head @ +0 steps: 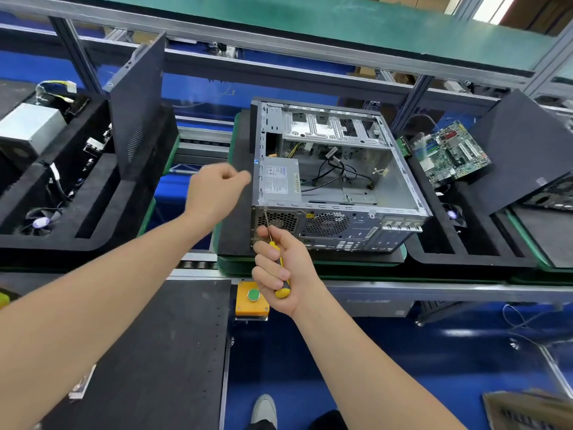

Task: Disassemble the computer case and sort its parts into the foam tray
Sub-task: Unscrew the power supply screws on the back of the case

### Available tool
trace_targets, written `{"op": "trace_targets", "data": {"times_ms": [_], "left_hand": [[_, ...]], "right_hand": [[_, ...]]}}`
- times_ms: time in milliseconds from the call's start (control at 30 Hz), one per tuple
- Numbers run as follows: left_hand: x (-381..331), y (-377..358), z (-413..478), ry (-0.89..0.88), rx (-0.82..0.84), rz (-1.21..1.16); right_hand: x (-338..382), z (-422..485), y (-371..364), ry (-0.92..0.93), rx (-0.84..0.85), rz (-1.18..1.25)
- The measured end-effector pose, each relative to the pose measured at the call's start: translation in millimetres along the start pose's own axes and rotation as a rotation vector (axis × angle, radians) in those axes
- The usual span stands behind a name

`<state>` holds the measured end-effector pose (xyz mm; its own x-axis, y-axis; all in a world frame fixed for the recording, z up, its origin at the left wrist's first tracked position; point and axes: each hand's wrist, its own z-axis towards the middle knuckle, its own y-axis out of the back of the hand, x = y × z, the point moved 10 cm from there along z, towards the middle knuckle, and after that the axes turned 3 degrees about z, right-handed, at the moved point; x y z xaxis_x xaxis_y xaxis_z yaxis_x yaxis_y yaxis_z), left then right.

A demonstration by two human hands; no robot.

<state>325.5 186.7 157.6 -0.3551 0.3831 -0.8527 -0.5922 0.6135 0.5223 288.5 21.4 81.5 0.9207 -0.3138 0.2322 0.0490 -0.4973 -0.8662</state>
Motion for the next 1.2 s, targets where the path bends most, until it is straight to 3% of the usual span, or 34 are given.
{"op": "trace_targets", "data": {"times_ms": [67, 167, 233, 400, 567, 667, 800, 967, 1200], "left_hand": [[-26, -16, 17, -0.144, 0.081, 0.061], [-21, -71, 28, -0.049, 0.425, 0.005], [-18, -88, 24, -0.064, 0.484, -0.093], [-15, -93, 21, -0.102, 0.494, -0.249], [-17, -92, 18, -0.092, 0.485, -0.31], [-16, -92, 18, -0.064, 0.473, -0.341], [-16, -92, 17, -0.05, 0.47, -0.335], [-14, -92, 17, -0.058, 0.464, -0.315], [-10, -92, 23, -0.087, 0.443, -0.248]], "right_hand": [[0, 0, 1, 0.003, -0.011, 0.006], [0, 0, 5, 0.032, -0.073, -0.044], [6, 0, 11, 0.077, -0.163, -0.18], [34, -8, 12, 0.313, -0.433, -0.86], [60, -19, -20, 0.58, -0.692, -1.96], [59, -21, -24, 0.655, -0.764, -2.11], [65, -28, -21, 0.674, -0.736, -1.849], [49, -15, 11, 0.327, -0.585, -1.079], [13, -7, 10, 0.072, -0.093, -0.229]]}}
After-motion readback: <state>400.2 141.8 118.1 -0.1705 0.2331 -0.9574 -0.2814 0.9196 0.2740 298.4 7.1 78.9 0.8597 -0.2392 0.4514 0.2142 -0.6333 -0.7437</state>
